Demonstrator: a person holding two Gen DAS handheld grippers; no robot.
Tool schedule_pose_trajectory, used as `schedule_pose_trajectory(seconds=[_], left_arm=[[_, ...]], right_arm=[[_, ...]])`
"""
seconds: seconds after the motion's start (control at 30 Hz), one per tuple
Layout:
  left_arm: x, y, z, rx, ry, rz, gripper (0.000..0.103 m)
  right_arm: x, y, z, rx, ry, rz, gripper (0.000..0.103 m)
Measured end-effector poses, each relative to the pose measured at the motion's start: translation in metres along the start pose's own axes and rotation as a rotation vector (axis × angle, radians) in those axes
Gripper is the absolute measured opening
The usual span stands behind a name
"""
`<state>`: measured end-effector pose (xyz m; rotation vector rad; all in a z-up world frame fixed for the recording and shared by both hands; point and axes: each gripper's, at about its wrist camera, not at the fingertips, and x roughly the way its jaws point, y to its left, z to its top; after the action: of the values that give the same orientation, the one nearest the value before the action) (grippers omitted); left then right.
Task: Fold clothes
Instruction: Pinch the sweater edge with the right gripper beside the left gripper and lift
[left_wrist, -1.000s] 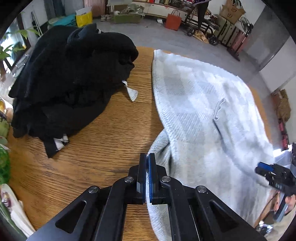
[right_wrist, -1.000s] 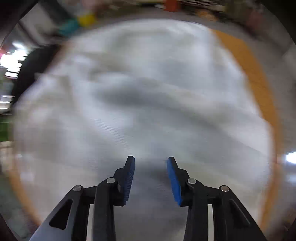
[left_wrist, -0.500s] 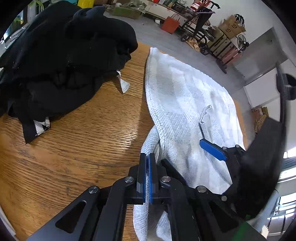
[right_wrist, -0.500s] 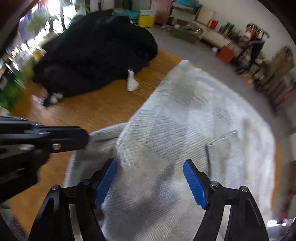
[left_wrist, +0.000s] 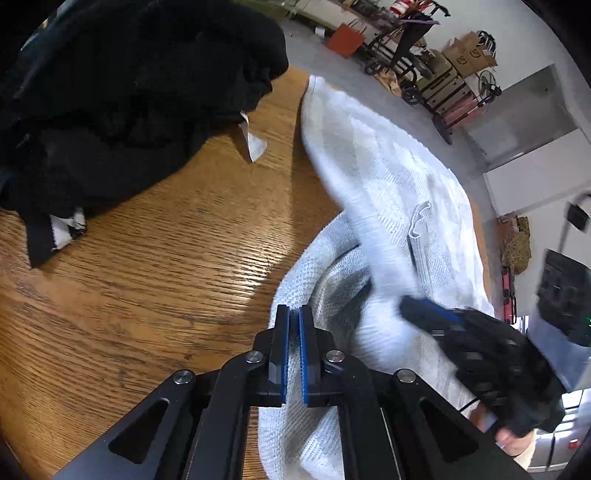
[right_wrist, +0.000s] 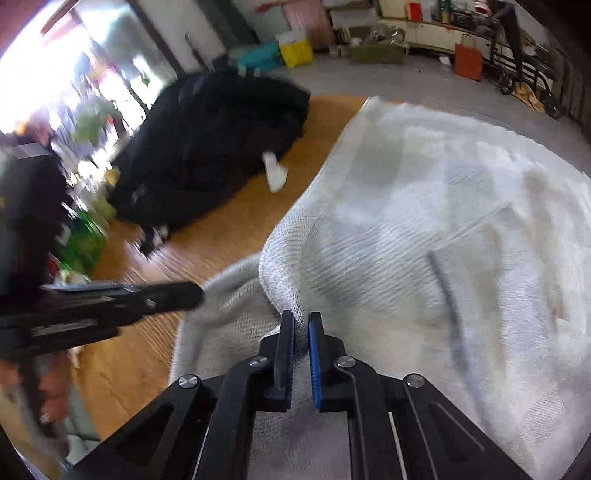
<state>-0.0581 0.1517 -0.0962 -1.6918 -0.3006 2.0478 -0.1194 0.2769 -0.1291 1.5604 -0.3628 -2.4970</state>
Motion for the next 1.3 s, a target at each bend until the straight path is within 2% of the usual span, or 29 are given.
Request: schedule_pose_trajectory(seconds=[0.07, 0.13, 0.17, 0.23, 0.37, 0.47, 0.57, 0.6, 0.67, 0.7, 0.73, 0.77, 0.8, 0.87, 0.9, 0.97, 1.07, 1.2, 1.3], left_arm=[[0.007, -0.004, 0.003, 0.024, 0.026, 0.002, 0.023], [0.015, -0.01, 0.007, 0.056, 0.054, -0.001, 0.055], [0.017, -0.013, 0.008, 0.065, 0.061, -0.006, 0.058], [0.021, -0.02, 0.013, 0.097, 0.065, -0.003, 0.06], [0.033, -0.046, 0.032, 0.237, 0.021, 0.126, 0.06], [0.052, -0.065, 0.045, 0.302, 0.061, 0.091, 0.06], [0.076, -0.085, 0.052, 0.375, 0.097, 0.124, 0.06], [0.08, -0.087, 0.055, 0.372, 0.094, 0.127, 0.06], [0.087, -0.09, 0.06, 0.362, 0.085, 0.133, 0.059], [0.085, -0.086, 0.064, 0.321, 0.061, 0.106, 0.045], [0.083, -0.081, 0.067, 0.288, 0.039, 0.095, 0.009], [0.08, -0.076, 0.07, 0.257, 0.017, 0.085, 0.006], [0.077, -0.071, 0.073, 0.225, -0.004, 0.076, 0.006], [0.073, -0.071, 0.07, 0.267, -0.024, 0.064, 0.006], [0.071, -0.075, 0.067, 0.311, -0.04, 0.082, 0.006], [0.06, -0.075, 0.065, 0.31, -0.069, 0.079, 0.006], [0.037, -0.065, 0.069, 0.249, -0.126, 0.045, 0.006], [0.002, -0.052, 0.077, 0.214, -0.202, 0.057, 0.006], [-0.038, -0.039, 0.071, 0.175, -0.266, 0.01, 0.006]], right_arm=[[-0.018, -0.013, -0.003, 0.033, -0.041, 0.035, 0.008], [-0.037, -0.029, -0.009, 0.073, -0.082, 0.079, 0.008], [-0.043, -0.036, -0.012, 0.085, -0.097, 0.089, 0.008], [-0.053, -0.049, -0.021, 0.113, -0.108, 0.096, 0.008], [-0.058, -0.071, -0.032, 0.162, -0.113, 0.113, 0.008], [-0.062, -0.078, -0.036, 0.176, -0.118, 0.129, 0.008], [-0.059, -0.082, -0.033, 0.183, -0.122, 0.138, 0.008], [-0.058, -0.083, -0.031, 0.185, -0.122, 0.139, 0.008], [-0.054, -0.086, -0.029, 0.188, -0.121, 0.141, 0.008], [-0.053, -0.087, -0.028, 0.19, -0.122, 0.146, 0.008], [-0.052, -0.088, -0.027, 0.193, -0.123, 0.15, 0.008], [-0.051, -0.089, -0.026, 0.195, -0.124, 0.155, 0.008], [-0.051, -0.089, -0.026, 0.196, -0.128, 0.156, 0.008], [-0.053, -0.091, -0.027, 0.194, -0.137, 0.152, 0.008], [-0.055, -0.091, -0.027, 0.195, -0.142, 0.14, 0.008], [-0.056, -0.091, -0.027, 0.197, -0.151, 0.119, 0.008], [-0.063, -0.094, -0.028, 0.215, -0.176, 0.081, 0.008], [-0.072, -0.1, -0.029, 0.242, -0.201, 0.01, 0.008], [-0.08, -0.102, -0.028, 0.246, -0.217, -0.015, 0.008]])
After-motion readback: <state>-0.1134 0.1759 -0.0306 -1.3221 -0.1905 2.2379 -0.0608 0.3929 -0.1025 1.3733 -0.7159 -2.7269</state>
